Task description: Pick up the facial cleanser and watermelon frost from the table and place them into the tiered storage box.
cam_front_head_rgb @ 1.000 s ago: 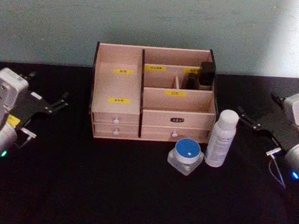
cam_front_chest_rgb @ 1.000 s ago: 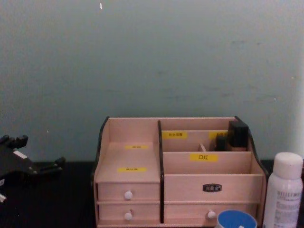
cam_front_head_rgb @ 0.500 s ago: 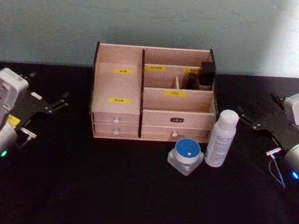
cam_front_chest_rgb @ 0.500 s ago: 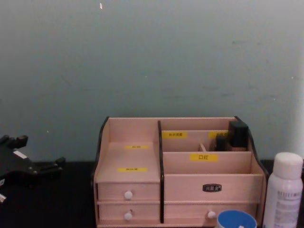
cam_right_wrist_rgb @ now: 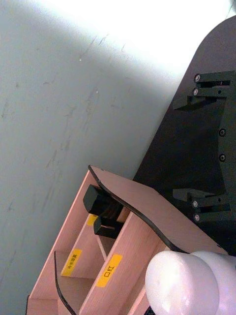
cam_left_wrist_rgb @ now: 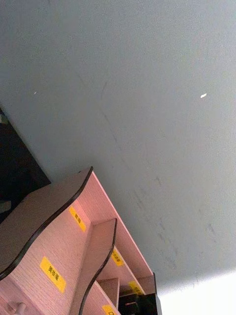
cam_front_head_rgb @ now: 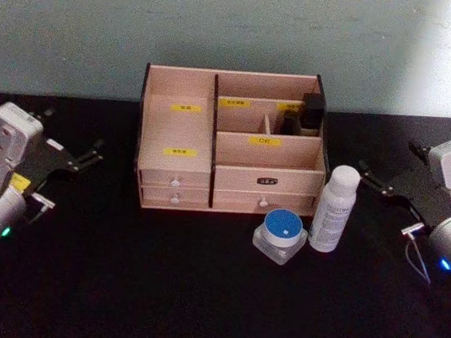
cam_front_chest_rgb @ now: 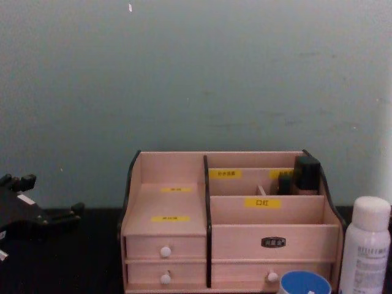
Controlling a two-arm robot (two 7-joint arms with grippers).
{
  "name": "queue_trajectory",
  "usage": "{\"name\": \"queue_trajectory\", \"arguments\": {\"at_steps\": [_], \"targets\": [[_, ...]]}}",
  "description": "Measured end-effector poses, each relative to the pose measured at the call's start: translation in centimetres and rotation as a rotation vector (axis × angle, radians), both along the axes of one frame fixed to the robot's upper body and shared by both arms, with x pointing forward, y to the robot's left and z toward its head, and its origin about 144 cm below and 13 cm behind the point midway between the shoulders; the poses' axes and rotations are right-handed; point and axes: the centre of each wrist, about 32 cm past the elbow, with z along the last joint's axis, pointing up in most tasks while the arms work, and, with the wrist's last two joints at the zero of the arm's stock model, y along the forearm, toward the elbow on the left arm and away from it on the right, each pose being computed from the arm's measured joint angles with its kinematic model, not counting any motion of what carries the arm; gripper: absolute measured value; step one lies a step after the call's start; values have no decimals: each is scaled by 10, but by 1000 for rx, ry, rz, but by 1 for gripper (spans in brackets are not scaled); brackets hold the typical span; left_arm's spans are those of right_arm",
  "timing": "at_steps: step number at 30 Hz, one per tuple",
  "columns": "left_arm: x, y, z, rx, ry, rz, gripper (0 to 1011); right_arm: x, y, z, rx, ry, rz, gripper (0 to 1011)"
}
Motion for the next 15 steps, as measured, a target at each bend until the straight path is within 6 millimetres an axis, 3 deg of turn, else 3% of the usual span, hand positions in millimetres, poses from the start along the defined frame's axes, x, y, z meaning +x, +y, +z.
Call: {"name": "queue_trajectory", "arguments": {"at_steps": [15], "targets": [[0, 0, 0, 0, 0, 0, 1001, -14, -6, 1, 17, 20, 26, 1000]]}}
